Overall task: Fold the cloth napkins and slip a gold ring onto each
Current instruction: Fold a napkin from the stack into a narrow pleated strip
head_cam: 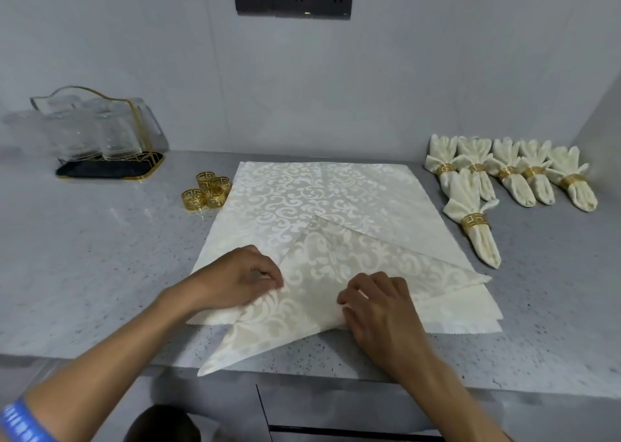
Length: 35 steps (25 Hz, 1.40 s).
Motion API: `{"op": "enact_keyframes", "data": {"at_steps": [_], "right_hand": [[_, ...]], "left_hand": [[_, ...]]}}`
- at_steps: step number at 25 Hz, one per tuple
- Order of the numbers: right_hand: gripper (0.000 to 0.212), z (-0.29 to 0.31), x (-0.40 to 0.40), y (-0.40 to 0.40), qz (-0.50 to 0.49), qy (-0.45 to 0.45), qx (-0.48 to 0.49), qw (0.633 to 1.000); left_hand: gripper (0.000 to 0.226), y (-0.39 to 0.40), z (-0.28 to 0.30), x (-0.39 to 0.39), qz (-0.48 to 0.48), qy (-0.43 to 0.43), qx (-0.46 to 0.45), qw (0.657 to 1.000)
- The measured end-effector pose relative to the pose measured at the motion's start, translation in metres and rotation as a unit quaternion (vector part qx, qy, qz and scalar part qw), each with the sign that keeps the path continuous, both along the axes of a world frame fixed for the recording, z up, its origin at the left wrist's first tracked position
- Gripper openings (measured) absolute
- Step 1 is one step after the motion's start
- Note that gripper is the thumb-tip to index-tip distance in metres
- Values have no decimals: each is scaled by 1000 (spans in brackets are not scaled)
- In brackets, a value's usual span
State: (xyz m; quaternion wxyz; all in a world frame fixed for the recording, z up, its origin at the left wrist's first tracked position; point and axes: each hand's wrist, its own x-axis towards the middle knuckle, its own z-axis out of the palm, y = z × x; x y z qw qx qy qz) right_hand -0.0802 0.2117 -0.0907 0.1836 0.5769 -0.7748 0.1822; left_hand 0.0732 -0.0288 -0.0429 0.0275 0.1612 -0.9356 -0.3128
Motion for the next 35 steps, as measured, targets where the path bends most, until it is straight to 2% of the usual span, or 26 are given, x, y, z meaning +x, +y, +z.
{"op": "enact_keyframes", "data": {"at_steps": [4,6,10,12,13,15,16,21,25,28,30,32,34,35], "right_hand": [[14,4,2,0,28,-94,16,995],[17,7,2,2,27,-127,20,991],[17,7,1,4,26,-157,23,987],[17,12,3,3,15,-208,15,978],[18,18,4,2,5,-262,3,965],[23,30,4,-2,-21,-389,-21,921],[26,34,5,-5,-41,-422,-20,906],[27,29,9,-16,-118,-375,5,919],[17,25,8,-18,-129,-373,-20,918],[16,17,12,-20,-129,-317,-34,939],[15,11,12,-22,-123,-285,-32,950],[13,7,11,-23,-122,-267,-37,955],[11,3,8,-24,-121,-250,-48,959],[10,1,8,-24,-122,-243,-50,961]], "left_hand": [[43,-11,-1,-1,-44,-3,64,997],[41,-15,4,1,-64,-22,110,992],[31,-18,7,0,-90,-64,131,985],[27,-13,8,-4,-39,-35,182,982],[27,-10,8,-9,6,-15,211,977],[33,0,6,-20,112,12,226,968],[34,3,4,-26,153,19,218,964],[15,13,-9,-41,257,58,166,950],[16,16,-12,-42,278,71,146,947],[15,17,-15,-44,278,78,144,946],[12,20,-15,-45,278,80,100,952],[14,22,-12,-48,236,97,-19,967],[33,21,-7,-62,89,105,-152,979],[43,21,-4,-72,14,86,-186,979]]}}
